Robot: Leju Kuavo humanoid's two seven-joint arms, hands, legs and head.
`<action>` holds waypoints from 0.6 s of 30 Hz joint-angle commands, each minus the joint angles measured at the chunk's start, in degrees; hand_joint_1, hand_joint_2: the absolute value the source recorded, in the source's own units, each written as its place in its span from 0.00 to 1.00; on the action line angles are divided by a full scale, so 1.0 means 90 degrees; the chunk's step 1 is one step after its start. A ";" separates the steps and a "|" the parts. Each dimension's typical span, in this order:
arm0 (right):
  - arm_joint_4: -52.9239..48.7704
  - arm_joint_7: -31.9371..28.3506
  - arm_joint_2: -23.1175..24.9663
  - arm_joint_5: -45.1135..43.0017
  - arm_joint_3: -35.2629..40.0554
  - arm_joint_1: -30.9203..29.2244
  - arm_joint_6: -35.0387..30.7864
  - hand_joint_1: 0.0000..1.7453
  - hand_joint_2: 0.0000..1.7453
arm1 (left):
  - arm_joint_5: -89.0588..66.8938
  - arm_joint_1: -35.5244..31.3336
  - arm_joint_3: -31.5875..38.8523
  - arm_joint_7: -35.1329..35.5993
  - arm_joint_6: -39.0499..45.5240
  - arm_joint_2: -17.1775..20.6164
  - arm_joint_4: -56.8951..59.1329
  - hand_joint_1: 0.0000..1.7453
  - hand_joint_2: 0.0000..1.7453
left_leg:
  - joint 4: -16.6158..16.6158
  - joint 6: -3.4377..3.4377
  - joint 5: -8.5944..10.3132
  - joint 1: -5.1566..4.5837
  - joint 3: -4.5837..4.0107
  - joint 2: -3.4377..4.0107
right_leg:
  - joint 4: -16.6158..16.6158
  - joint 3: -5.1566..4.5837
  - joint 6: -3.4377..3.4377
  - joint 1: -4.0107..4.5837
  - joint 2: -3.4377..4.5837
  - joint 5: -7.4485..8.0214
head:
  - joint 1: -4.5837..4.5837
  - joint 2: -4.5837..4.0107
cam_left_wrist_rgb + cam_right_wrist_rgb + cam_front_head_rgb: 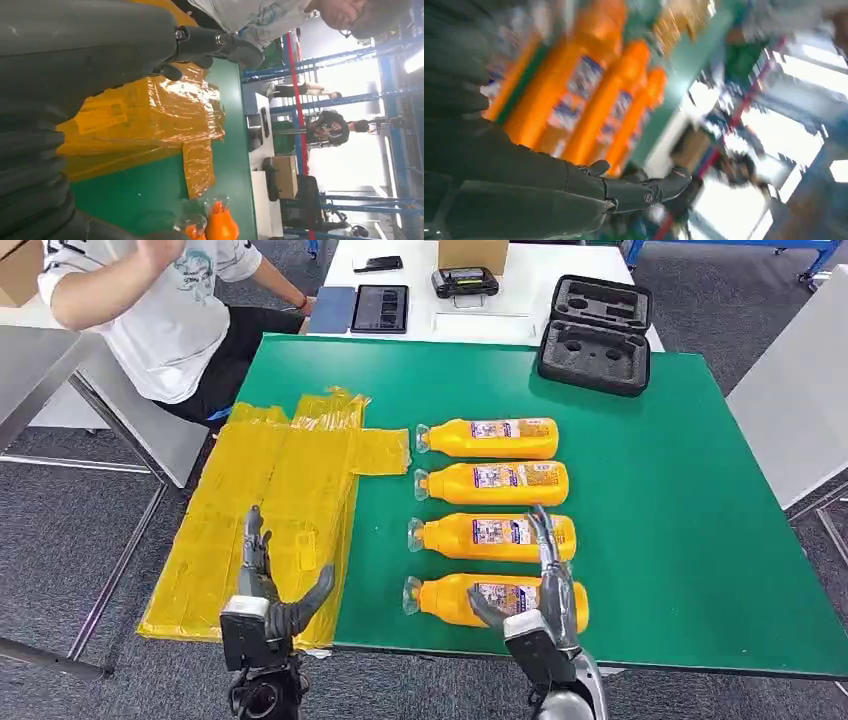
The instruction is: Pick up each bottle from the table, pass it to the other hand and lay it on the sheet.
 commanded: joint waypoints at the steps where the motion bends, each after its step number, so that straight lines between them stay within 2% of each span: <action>1: -0.0626 0.0364 -0.0591 0.0063 -0.0183 -0.0068 0.0493 0.00 1.00 | -0.0020 -0.0013 0.0079 0.0001 -0.0003 0.0168 0.0047 0.00 1.00 | -0.0004 -0.0008 -0.0011 0.0003 0.0031 -0.0002 | -0.0005 0.0033 -0.0011 0.0004 -0.0003 -0.0012 | 0.0002 0.0000; 2: -0.0583 0.0363 -0.0547 0.0070 -0.0181 -0.0076 0.0498 0.00 1.00 | -0.0023 -0.0030 0.0081 0.0005 -0.0005 0.0159 0.0062 0.00 1.00 | -0.0003 -0.0006 -0.0006 0.0003 0.0016 -0.0001 | -0.0005 0.0017 -0.0008 0.0003 -0.0002 -0.0005 | 0.0002 0.0000; 4: -0.0697 0.0566 -0.0905 0.0326 -0.0022 -0.0166 0.0697 0.00 1.00 | -0.0074 -0.0084 0.0119 0.0023 0.0036 0.0162 0.0078 0.00 1.00 | -0.0005 -0.0009 -0.0010 0.0004 0.0028 0.0004 | -0.0007 0.0028 -0.0011 0.0004 0.0004 -0.0008 | 0.0002 0.0000; 6: -0.1134 0.0780 -0.1527 0.0124 0.0041 0.0024 0.1196 0.00 1.00 | -0.0048 -0.0103 0.0101 0.0037 0.0048 0.0238 0.0151 0.00 1.00 | -0.0004 -0.0009 -0.0013 0.0005 0.0033 0.0004 | -0.0008 0.0035 -0.0011 0.0006 0.0004 -0.0010 | 0.0000 0.0000; 8: -0.1368 0.0745 -0.2193 0.0082 -0.0002 0.0268 0.1293 0.00 1.00 | -0.0189 -0.0001 0.0073 -0.0020 0.0439 0.0278 0.0175 0.00 1.00 | -0.0004 -0.0002 -0.0004 0.0000 0.0014 -0.0015 | -0.0006 0.0019 -0.0004 0.0001 -0.0015 -0.0007 | -0.0002 0.0000; 10: -0.1253 0.0840 -0.2774 -0.0346 0.0062 0.0015 0.1679 0.00 1.00 | 0.0027 0.0058 0.0060 -0.0020 0.0371 0.0301 0.0119 0.00 1.00 | -0.0005 -0.0003 -0.0015 0.0003 0.0038 -0.0020 | -0.0013 0.0047 -0.0006 0.0004 -0.0020 -0.0017 | 0.0000 0.0000; 11: -0.1307 0.0971 -0.3073 -0.0534 0.0119 -0.0051 0.1875 0.00 1.00 | 0.0057 0.0042 0.0063 -0.0020 0.0362 0.0310 0.0120 0.00 1.00 | -0.0005 0.0001 -0.0009 -0.0002 0.0022 -0.0006 | -0.0010 0.0026 -0.0002 -0.0002 -0.0006 -0.0007 | 0.0000 0.0000; 13: -0.1692 0.1140 -0.3334 -0.0395 0.0152 0.0209 0.1939 0.00 1.00 | 0.0132 0.0014 0.0090 -0.0020 0.0339 0.0312 0.0090 0.00 1.00 | -0.0001 0.0000 -0.0018 -0.0002 0.0030 0.0007 | -0.0009 0.0035 -0.0003 -0.0001 0.0007 -0.0010 | -0.0002 0.0000; 14: -0.1996 0.1238 -0.3415 -0.0254 0.0161 0.0445 0.1889 0.00 1.00 | 0.0132 0.0020 0.0096 -0.0020 0.0378 0.0322 0.0062 0.00 1.00 | -0.0001 0.0004 -0.0008 -0.0008 0.0004 -0.0006 | -0.0002 0.0011 0.0000 -0.0006 -0.0005 -0.0004 | 0.0000 0.0000; 16: -0.2351 0.1436 -0.3587 -0.0099 0.0223 0.0739 0.1838 0.00 1.00 | 0.0124 0.0079 0.0092 -0.0014 0.0409 0.0344 0.0009 0.00 1.00 | 0.0002 0.0002 -0.0017 -0.0007 0.0019 -0.0022 | -0.0004 0.0030 -0.0006 -0.0004 -0.0022 -0.0018 | 0.0000 0.0000; 18: -0.2430 0.1689 -0.3801 -0.0375 0.0241 0.0791 0.1877 0.00 1.00 | 0.0135 0.0138 0.0093 -0.0007 0.0439 0.0336 -0.0052 0.00 1.00 | 0.0001 -0.0001 -0.0025 -0.0010 0.0034 -0.0025 | -0.0004 0.0044 -0.0010 -0.0005 -0.0026 -0.0026 | 0.0002 0.0000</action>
